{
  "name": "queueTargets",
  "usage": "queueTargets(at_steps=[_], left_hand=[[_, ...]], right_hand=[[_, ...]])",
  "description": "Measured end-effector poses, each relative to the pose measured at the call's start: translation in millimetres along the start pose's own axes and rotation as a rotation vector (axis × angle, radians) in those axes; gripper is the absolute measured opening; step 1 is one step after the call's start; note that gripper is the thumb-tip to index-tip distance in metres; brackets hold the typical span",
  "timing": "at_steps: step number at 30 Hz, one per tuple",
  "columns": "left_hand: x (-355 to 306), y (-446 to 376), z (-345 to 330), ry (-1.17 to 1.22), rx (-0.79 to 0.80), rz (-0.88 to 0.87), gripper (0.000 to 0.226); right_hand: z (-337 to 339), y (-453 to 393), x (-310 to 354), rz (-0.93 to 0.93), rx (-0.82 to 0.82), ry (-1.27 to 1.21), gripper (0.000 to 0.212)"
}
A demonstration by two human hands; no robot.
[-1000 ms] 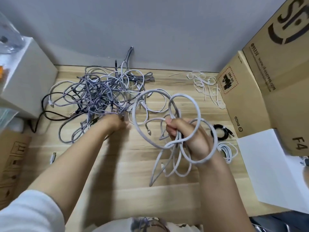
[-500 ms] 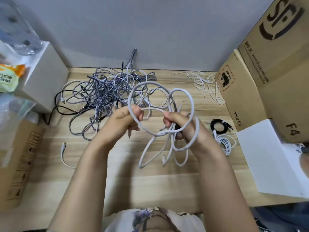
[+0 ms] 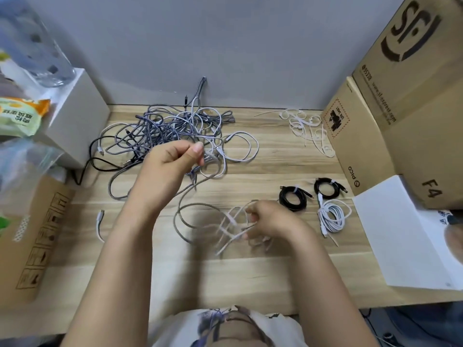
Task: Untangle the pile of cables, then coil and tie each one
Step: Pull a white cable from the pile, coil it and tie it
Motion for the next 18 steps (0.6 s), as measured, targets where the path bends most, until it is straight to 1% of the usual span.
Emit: queueTargets(at_steps=[1,2,3,4,6,8,10,11,15,18], left_hand=[[-1.7,0.8,-2.2,-0.006,0.010,0.003,0.033],[-2.7,1.4,-4.4,-0.005,0.023,0.008,0.033],[-3.3,1.7,-6.7,0.004,0.036,0.013,0.033],[-3.7,1.8,-9.3,0.015,0.048,0.020,0.033],[-5.6,2.5,-14.7,0.037,0.067,0.035,0.033],[-7.6,3.6,-20.1,0.088,0.090,0.051,0.033],[-6.6,5.1,-24.9,0.159,0.121,0.077,0.033],[-4.4,5.7,-27.7,0.203,0.146,0.096,0.032],[5.5,10.2,-44.8,0.442,0.277,0.197,0.033],[10.1,18.1,-56.8,0.600,0.404,0.270,0.036]], right_hand=[[10.9,3.7,4.3,0.015,-0.046,0.031,0.057],[23.2,10.2,11.7,0.050,-0.105,0.057,0.067],[35.6,16.1,20.3,0.110,-0.179,0.052,0.068],[47.4,23.9,32.1,0.194,-0.254,0.008,0.066],[65.3,40.9,57.0,0.401,-0.358,-0.198,0.058],[69.1,51.6,76.0,0.575,-0.330,-0.442,0.041],[67.6,57.7,86.0,0.667,-0.292,-0.589,0.015],[69.0,60.9,88.1,0.694,-0.292,-0.658,0.010],[78.6,70.2,86.5,0.756,-0.287,-0.967,0.021],[84.2,73.4,84.2,0.741,-0.325,-1.081,0.025]])
Point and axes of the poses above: each hand's wrist, its own y-axis away from the middle knuckle, its own z-axis out of the back of the hand, x = y × z, the point moved 10 cm from there along -y, towards the middle knuckle, and after that the axes turned 3 degrees about -y, right-handed, at the moved point
